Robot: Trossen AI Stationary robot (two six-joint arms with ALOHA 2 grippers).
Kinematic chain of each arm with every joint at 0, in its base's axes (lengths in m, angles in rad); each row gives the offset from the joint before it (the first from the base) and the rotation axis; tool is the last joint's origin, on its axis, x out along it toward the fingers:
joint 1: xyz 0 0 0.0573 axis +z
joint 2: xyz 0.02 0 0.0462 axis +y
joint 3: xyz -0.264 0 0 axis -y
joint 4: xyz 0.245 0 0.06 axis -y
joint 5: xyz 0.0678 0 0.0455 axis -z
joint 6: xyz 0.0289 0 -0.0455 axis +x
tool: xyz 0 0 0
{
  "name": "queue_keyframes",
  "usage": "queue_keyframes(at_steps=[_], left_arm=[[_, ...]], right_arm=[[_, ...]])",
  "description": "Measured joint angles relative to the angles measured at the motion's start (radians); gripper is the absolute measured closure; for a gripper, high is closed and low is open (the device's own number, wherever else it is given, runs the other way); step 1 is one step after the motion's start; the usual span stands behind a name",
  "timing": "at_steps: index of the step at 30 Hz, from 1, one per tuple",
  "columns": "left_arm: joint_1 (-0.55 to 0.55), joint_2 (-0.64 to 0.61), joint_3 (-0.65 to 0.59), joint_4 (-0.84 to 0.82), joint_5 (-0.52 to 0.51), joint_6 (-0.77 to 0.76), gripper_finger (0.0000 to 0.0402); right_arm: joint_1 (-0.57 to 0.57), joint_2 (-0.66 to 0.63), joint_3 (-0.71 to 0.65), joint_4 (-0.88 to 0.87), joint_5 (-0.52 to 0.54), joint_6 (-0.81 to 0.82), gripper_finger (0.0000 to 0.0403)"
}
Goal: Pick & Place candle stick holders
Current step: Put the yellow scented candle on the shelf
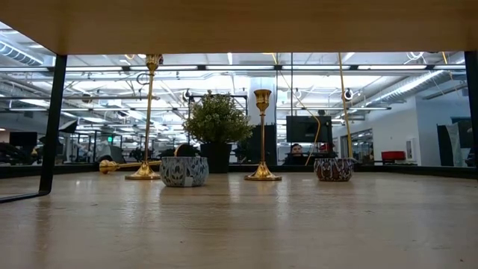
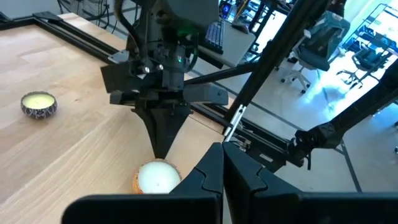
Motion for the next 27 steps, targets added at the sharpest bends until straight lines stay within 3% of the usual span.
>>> queue_keyframes(at_steps=[15, 27], left_arm=[[-0.018, 0.000, 0.000, -0.014, 0.004, -0.026, 0.0399], [-0.023, 0.000, 0.000, -0.020, 0.028, -0.031, 0.0399]], right_arm=[[0.001, 0.080, 0.008, 0.137, -0.036, 0.025, 0.0403], [-0.008, 0.133, 0.146, 0.071, -0.021, -0.034, 0.0403]])
